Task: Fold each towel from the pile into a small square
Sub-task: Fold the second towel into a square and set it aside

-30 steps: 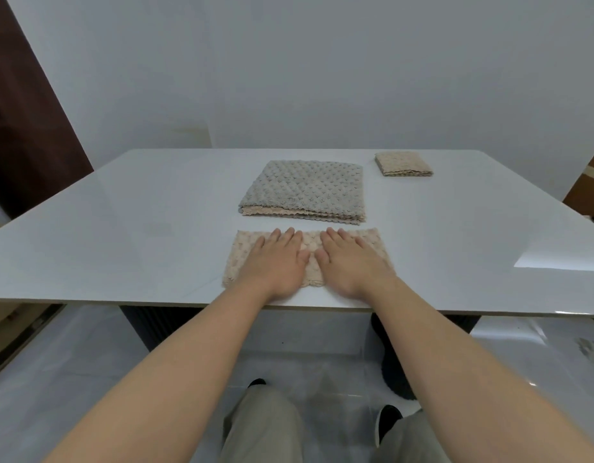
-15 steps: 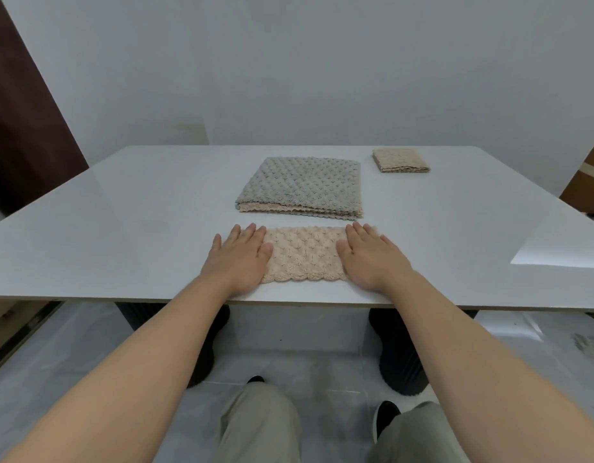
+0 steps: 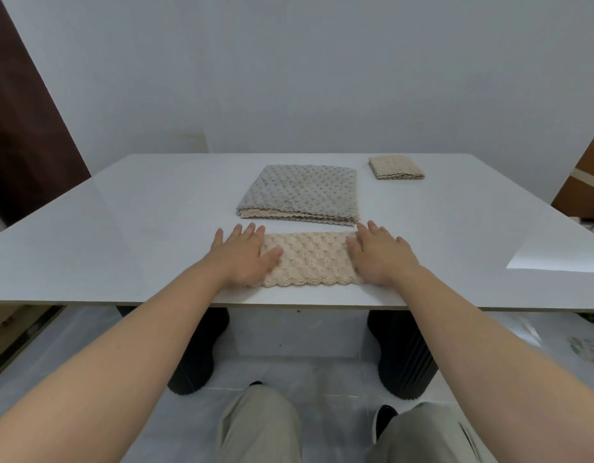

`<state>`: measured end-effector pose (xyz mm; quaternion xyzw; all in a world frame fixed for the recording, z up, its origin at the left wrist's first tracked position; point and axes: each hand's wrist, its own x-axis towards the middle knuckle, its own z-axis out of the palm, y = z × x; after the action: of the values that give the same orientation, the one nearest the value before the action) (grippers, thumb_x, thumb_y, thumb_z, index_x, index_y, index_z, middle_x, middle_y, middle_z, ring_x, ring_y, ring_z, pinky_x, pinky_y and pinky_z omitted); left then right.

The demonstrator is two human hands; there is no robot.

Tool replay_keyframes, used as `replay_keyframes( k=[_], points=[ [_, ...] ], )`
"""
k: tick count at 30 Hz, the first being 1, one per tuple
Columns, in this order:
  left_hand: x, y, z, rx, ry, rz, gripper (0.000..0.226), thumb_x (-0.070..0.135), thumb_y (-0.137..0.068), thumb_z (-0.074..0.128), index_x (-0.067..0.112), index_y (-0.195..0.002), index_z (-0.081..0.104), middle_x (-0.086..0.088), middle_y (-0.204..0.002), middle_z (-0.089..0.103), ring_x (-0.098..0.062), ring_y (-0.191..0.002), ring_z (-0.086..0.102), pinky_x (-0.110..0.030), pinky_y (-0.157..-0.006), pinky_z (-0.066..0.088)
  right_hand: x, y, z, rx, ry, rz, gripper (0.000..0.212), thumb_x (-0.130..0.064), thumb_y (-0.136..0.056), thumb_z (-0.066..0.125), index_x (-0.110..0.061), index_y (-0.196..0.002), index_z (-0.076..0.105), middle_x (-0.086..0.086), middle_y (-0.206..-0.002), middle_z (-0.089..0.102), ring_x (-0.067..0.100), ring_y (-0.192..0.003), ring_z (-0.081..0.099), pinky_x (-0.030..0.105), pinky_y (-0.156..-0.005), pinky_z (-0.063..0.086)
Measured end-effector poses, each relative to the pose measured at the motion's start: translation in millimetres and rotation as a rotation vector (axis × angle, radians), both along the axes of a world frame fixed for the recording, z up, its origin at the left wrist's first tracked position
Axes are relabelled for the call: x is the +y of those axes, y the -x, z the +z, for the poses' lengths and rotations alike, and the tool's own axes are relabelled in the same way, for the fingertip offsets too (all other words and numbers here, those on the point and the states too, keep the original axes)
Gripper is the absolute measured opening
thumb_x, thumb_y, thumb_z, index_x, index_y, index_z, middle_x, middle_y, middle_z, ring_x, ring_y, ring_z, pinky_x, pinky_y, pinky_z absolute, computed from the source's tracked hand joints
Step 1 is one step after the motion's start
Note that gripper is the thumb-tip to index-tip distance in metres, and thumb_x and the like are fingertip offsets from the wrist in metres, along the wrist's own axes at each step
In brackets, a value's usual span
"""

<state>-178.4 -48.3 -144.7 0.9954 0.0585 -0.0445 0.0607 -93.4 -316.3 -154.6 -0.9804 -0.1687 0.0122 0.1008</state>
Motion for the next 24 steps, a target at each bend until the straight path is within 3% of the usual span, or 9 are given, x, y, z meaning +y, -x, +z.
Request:
replay_keyframes(
  k=[2, 4, 5, 7, 10, 14, 18, 24],
  points=[
    [-7.2, 1.3, 11.6, -0.043, 0.059, -0.106, 0.089, 0.076, -0.094, 0.024, 0.022, -0.163, 0.004, 0.005, -0.169, -0.007, -0.015, -0.156, -0.004, -0.047, -0.126, -0.005, -1.8, 0.7, 10.2, -0.095, -0.007, -0.072, 0.053, -0.047, -0.106, 0.023, -0.013, -0.137, 0.049, 0.012, -0.140, 0.052, 0.032, -0.131, 0.049, 0.049, -0.102, 0.040],
    [-14.9, 2.1, 21.3, -0.025, 0.107, -0.211, 0.097, 0.080, -0.089, 0.037, 0.025, -0.163, 0.006, 0.009, -0.169, -0.007, -0.011, -0.156, 0.000, -0.042, -0.126, -0.003, -2.5, 3.1, 16.2, -0.185, 0.003, -0.167, 0.049, -0.045, -0.106, 0.026, -0.010, -0.120, 0.057, 0.011, -0.116, 0.060, 0.032, -0.108, 0.057, 0.042, -0.086, 0.043],
    [-18.6, 1.1, 25.2, 0.012, 0.124, -0.246, 0.101, 0.081, -0.086, 0.044, 0.026, -0.163, 0.007, 0.011, -0.169, -0.007, -0.011, -0.156, 0.003, -0.040, -0.126, 0.000, -2.4, 3.9, 18.4, -0.192, 0.010, -0.207, 0.047, -0.043, -0.106, 0.028, -0.009, -0.117, 0.057, 0.012, -0.114, 0.060, 0.032, -0.105, 0.057, 0.041, -0.082, 0.042],
    [-24.3, -3.3, 30.6, 0.099, 0.156, -0.278, 0.106, 0.078, -0.082, 0.056, 0.026, -0.163, 0.010, 0.015, -0.168, -0.004, -0.011, -0.154, 0.010, -0.038, -0.125, 0.009, -1.3, 5.0, 22.3, -0.132, 0.007, -0.279, 0.038, -0.040, -0.106, 0.033, -0.011, -0.112, 0.057, 0.012, -0.117, 0.060, 0.032, -0.109, 0.056, 0.039, -0.080, 0.040],
    [-28.7, -12.3, 32.5, 0.164, 0.140, -0.289, 0.110, 0.080, -0.079, 0.058, 0.025, -0.162, 0.012, 0.017, -0.168, -0.002, -0.011, -0.154, 0.012, -0.036, -0.125, 0.016, 1.6, 5.3, 26.3, -0.036, -0.007, -0.347, 0.023, -0.035, -0.103, 0.042, -0.017, -0.101, 0.057, 0.009, -0.117, 0.063, 0.032, -0.110, 0.058, 0.036, -0.077, 0.041],
    [-32.2, -19.7, 31.8, 0.170, 0.130, -0.263, 0.108, 0.080, -0.082, 0.055, 0.025, -0.163, 0.010, 0.016, -0.168, 0.000, -0.010, -0.154, 0.011, -0.036, -0.125, 0.014, 7.8, 10.2, 29.4, 0.051, 0.038, -0.373, 0.020, -0.027, -0.098, 0.048, -0.017, -0.109, 0.063, 0.004, -0.113, 0.062, 0.028, -0.108, 0.060, 0.034, -0.076, 0.041],
    [-33.2, -23.0, 25.4, 0.197, 0.123, -0.245, 0.111, 0.082, -0.079, 0.056, 0.028, -0.163, 0.007, 0.015, -0.169, 0.001, -0.011, -0.155, 0.007, -0.039, -0.126, 0.011, 15.3, 11.4, 27.5, 0.065, 0.057, -0.354, 0.018, -0.021, -0.097, 0.048, -0.018, -0.104, 0.064, 0.000, -0.092, 0.053, 0.024, -0.090, 0.055, 0.032, -0.072, 0.043],
    [-35.2, -21.3, 14.3, 0.179, 0.053, -0.282, 0.111, 0.080, -0.082, 0.053, 0.026, -0.162, -0.001, 0.012, -0.169, -0.003, -0.013, -0.156, -0.004, -0.039, -0.125, 0.002, 20.4, 13.6, 26.6, 0.069, 0.107, -0.329, 0.015, -0.032, -0.103, 0.044, -0.024, -0.096, 0.056, -0.001, -0.095, 0.054, 0.023, -0.093, 0.057, 0.033, -0.075, 0.044]
  ],
)
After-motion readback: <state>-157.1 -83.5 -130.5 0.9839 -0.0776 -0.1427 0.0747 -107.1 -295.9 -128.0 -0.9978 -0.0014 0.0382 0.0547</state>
